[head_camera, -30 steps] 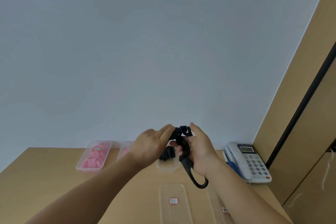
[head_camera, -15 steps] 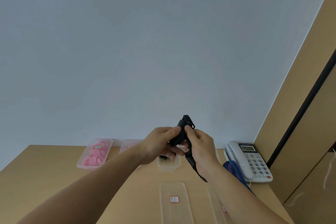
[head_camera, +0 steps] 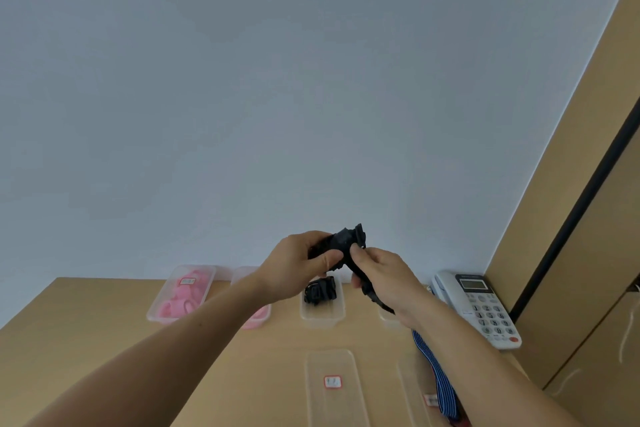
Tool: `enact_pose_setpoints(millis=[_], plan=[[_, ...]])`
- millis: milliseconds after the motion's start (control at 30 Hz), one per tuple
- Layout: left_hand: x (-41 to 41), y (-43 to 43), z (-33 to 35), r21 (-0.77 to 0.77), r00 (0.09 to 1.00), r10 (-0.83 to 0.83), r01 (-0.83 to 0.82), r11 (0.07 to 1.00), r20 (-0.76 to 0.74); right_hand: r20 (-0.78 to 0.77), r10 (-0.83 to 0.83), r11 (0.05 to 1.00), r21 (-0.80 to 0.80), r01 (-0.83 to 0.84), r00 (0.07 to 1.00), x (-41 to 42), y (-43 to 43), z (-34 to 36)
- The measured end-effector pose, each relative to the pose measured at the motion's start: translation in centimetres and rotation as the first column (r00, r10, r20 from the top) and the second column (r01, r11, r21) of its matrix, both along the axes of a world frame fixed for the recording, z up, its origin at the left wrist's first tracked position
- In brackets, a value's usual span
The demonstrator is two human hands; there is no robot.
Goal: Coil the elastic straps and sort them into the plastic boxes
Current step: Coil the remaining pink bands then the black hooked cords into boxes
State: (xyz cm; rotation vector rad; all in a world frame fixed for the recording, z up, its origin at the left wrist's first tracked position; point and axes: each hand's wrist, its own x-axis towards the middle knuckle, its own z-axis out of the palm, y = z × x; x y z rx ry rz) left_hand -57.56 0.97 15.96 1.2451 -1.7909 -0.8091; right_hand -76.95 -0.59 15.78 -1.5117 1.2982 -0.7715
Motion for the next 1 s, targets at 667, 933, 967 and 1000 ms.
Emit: enact_pose_setpoints(millis=[667, 933, 967, 1000], plan=[[-0.4, -0.4, -1.4, -0.424, 0.971, 0.157, -0.066, 0.903, 0.182, 0.463, -0.076, 0.994, 0.101, 0.033, 0.883, 0.8, -0.9, -0.8], [1.3, -0.3, 0.9, 0.299, 0.968, -0.248, 0.247, 0.922, -0.035, 0.318, 0.147, 0.984, 0.050, -0.171, 0.937, 0.2, -1.7, -0.6], [1.4, -0.2, 0.8, 0.304, 0.975, -0.220, 0.222, 0.927, -0.041, 0.324, 0.100, 0.989, 0.073, -0.130, 0.941, 0.4, -1.9, -0.6], [1.5, -0.2, 0.6, 0.310, 0.981, -0.182, 0.192, 0.931, -0.060, 0.334, 0.038, 0.993, 0.092, -0.072, 0.942, 0.4, -2.2, -0.6]])
